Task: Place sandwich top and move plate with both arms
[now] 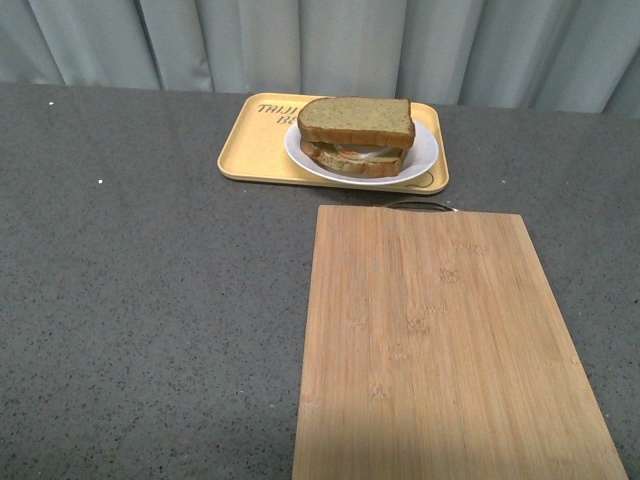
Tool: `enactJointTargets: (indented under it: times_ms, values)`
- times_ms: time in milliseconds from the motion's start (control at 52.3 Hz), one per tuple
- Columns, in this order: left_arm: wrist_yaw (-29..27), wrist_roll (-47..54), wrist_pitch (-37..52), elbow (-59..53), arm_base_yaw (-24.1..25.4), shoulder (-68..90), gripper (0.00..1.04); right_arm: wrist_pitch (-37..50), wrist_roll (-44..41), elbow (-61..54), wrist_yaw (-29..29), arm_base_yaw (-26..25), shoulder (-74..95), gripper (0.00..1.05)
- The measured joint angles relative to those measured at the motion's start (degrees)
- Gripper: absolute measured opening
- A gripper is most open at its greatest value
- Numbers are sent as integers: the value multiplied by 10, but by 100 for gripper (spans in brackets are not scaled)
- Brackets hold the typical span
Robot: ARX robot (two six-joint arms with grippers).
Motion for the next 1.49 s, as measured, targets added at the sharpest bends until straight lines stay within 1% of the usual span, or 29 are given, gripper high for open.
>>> enactJointTargets:
  times_ms: [38,77,115,153,230,478,555,670,708,727,784,842,918,956,1033,1492]
  values:
    - [0,0,-6,0,0,-6,4,0,0,0,0,0,0,95]
    - [0,0,-31,0,0,-28,4,0,0,0,0,0,0,95]
    - [0,0,-79,0,0,-60,4,0,0,0,0,0,0,95]
    - [0,0,-99,0,0,-80,4,0,0,0,0,0,0,95]
    - [0,0,-105,0,0,-101,4,0,0,0,0,0,0,95]
    - [0,0,-107,0,0,-103,4,0,0,0,0,0,0,95]
    - [0,0,-107,0,0,-103,15,0,0,0,0,0,0,95]
    - [0,0,-107,0,0,-103,42,0,0,0,0,0,0,95]
    - [0,0,-107,0,0,-104,49,0,0,0,0,0,0,95]
    - [0,0,-107,0,0,-104,55,0,0,0,0,0,0,95]
    - [0,0,-107,0,0,-104,69,0,0,0,0,0,0,95]
    - [0,0,-107,0,0,-104,80,0,0,0,0,0,0,95]
    - [0,0,-107,0,0,-104,97,0,0,0,0,0,0,95]
    - [0,1,-107,0,0,-104,100,0,0,0,0,0,0,95]
    - [0,0,-107,0,0,-104,98,0,0,0,0,0,0,95]
    - [0,1,-107,0,0,-104,98,0,0,0,0,0,0,95]
